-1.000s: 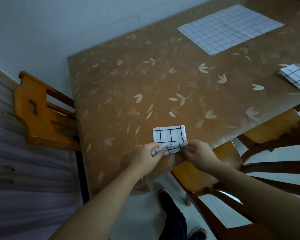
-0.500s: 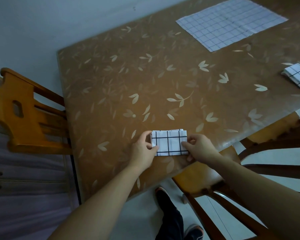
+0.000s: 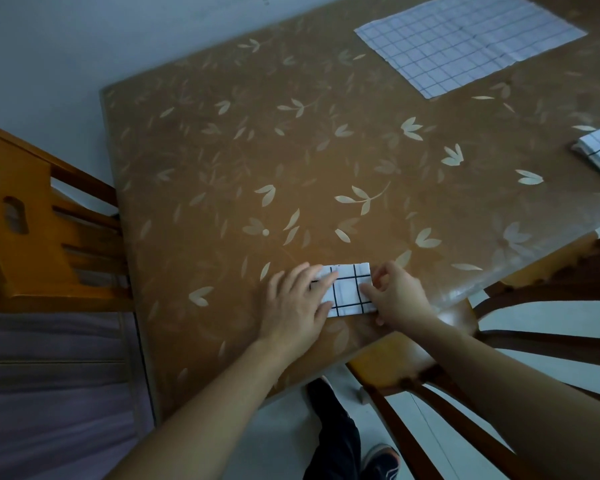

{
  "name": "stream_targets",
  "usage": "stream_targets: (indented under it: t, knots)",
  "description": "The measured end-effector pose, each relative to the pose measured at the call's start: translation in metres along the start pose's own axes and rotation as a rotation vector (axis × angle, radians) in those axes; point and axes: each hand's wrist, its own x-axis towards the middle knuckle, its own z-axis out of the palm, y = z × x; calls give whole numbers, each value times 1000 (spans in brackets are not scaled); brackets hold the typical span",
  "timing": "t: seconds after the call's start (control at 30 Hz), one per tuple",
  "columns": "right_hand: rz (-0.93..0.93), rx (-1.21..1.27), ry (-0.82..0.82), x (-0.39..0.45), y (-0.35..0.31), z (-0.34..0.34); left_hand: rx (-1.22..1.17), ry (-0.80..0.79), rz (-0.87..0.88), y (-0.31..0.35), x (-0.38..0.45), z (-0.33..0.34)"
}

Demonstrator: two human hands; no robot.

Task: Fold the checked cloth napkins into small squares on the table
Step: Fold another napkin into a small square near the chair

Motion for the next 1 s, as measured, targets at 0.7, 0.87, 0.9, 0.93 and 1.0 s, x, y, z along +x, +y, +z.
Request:
stream_targets:
  t: [0.7, 0.87, 0.9, 0.93, 1.0]
  knots:
    - [-621, -584, 42, -5, -14, 50, 190, -369, -5, -1, 14, 24]
    - [-585, -789, 33, 0, 16, 12, 116, -306, 15, -10, 10, 18]
    - [-583, -808, 17, 2, 20, 7, 127, -312, 16, -14, 11, 17]
    - [-577, -818, 4, 3, 23, 3, 145, -316, 15, -19, 11, 15]
    - [-564, -830, -13, 4, 22, 1, 175, -325, 21, -24, 11, 11]
